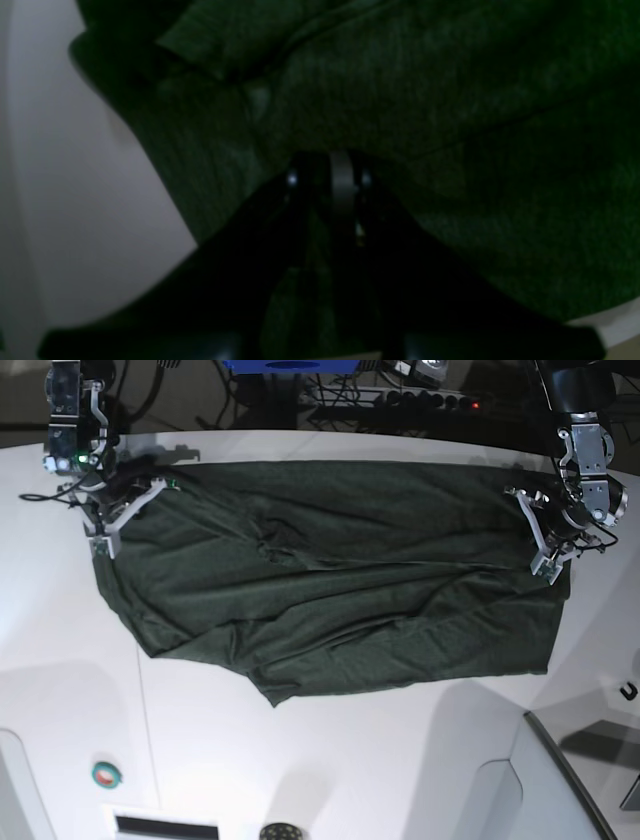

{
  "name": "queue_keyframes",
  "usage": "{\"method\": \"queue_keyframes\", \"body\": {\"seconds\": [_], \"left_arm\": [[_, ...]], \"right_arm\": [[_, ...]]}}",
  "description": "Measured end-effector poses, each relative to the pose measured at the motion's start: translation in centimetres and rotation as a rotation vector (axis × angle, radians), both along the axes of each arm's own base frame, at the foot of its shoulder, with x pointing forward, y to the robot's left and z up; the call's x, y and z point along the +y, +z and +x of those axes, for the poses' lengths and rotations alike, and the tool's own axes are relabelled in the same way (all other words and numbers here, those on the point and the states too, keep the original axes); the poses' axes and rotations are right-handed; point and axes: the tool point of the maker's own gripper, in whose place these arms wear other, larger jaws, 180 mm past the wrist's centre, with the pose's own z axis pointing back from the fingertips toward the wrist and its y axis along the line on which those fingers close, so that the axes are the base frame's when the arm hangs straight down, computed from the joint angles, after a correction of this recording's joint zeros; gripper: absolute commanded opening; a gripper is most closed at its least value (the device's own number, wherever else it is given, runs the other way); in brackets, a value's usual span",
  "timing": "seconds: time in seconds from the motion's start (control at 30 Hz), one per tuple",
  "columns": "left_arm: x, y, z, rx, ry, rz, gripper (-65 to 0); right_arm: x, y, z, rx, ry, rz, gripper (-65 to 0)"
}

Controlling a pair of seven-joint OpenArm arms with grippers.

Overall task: Layout the t-shirt on the table in an organized manner, then fold the t-shirt properly
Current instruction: 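Grasp the shirt corners with both grippers and lift them slightly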

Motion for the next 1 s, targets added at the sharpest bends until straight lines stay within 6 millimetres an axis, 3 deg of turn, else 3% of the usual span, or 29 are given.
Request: {"method": "queue_keyframes", "body": {"seconds": [0.13, 0.43, 0.53, 0.6, 0.77, 1.0], "left_arm": [[0.2, 0.7, 0.5, -0.009, -0.011, 0.022, -57.8], [2.0, 4.6, 1.9, -0.040, -0.036, 0.140, -57.9], [0.9, 6.8, 2.8, -0.110, -0.073, 0.159, -57.9], [-0.6, 7.4, 2.4, -0.137, -0.082, 0.129, -57.9], [-2.8, 3.6, -2.5, -0.019, -0.064, 0.054, -58.1], [-2.2, -0.4, -5.7, 0.052, -0.021, -0.027, -58.1]], "right_arm": [[-0.1, 0.0, 0.1, 0.005, 0.001, -0.002, -64.4], [-0.1, 0.0, 0.0, 0.005, 0.001, -0.002, -64.4], [0.0, 0.3, 0.1, 0.004, 0.006, -0.007, -64.4], [0.1, 1.0, 0.3, -0.014, 0.011, -0.008, -64.4], [0.1, 1.8, 0.8, -0.041, 0.016, -0.013, -64.4], [0.1, 1.6, 0.5, -0.034, 0.016, -0.012, -64.4]]}}
